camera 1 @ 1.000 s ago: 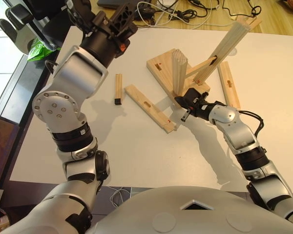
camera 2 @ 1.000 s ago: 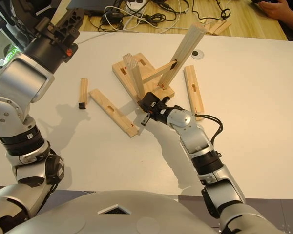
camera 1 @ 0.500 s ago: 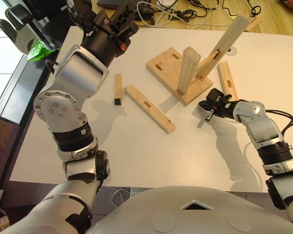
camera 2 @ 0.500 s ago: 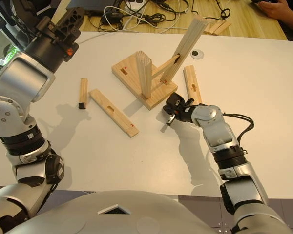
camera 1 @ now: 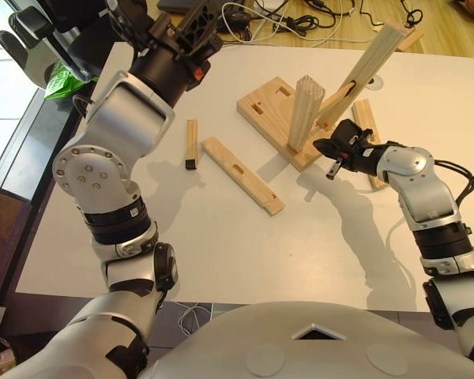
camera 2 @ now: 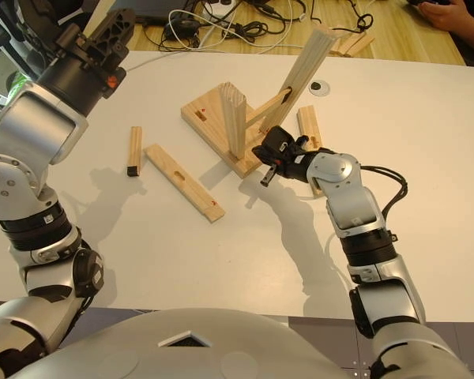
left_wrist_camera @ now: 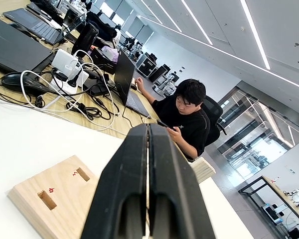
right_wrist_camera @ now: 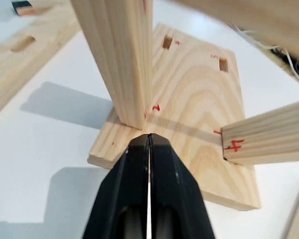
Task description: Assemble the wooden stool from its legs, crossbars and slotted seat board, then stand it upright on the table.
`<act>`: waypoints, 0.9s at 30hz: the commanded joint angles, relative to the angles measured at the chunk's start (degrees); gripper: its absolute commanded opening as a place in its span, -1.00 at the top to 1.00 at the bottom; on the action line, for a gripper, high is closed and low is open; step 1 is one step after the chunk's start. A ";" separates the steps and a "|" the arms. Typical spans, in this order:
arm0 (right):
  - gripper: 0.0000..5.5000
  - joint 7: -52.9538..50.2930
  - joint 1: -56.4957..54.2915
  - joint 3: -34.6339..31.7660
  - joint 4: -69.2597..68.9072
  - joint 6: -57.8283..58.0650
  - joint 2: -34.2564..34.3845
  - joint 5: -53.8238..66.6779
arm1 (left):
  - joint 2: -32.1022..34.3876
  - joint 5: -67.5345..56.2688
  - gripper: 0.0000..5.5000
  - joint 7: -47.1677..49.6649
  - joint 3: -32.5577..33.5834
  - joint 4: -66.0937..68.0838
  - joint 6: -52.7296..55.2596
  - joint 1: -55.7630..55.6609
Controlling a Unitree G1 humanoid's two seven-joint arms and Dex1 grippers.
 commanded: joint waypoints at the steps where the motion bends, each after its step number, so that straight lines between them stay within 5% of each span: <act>1: 1.00 -2.05 -3.91 0.07 8.88 -2.57 3.17 -1.25 | -0.37 -0.14 0.98 0.13 -0.60 0.21 0.17 -1.83; 5: 1.00 0.69 -5.26 1.57 14.50 -5.14 4.10 -1.66 | -1.05 0.15 0.98 -0.14 -1.32 0.90 0.21 -3.06; 12: 1.00 8.60 -10.32 10.19 24.24 -15.91 -6.86 -13.56 | -0.69 1.15 0.98 -1.07 -1.60 1.87 0.64 -4.03; 19: 1.00 -19.50 -26.90 16.03 51.72 -26.72 -8.07 -31.80 | -0.48 1.72 0.98 -2.29 -2.02 3.32 1.47 -4.65; 23: 1.00 -31.14 -31.70 13.62 57.21 -28.67 -10.31 -34.24 | -0.39 2.67 0.98 -3.11 -2.29 4.04 1.91 -4.78; 27: 1.00 -16.85 -26.35 3.81 47.88 -28.82 -12.53 -21.26 | 2.53 10.98 0.98 -8.33 -6.54 7.44 3.60 -5.29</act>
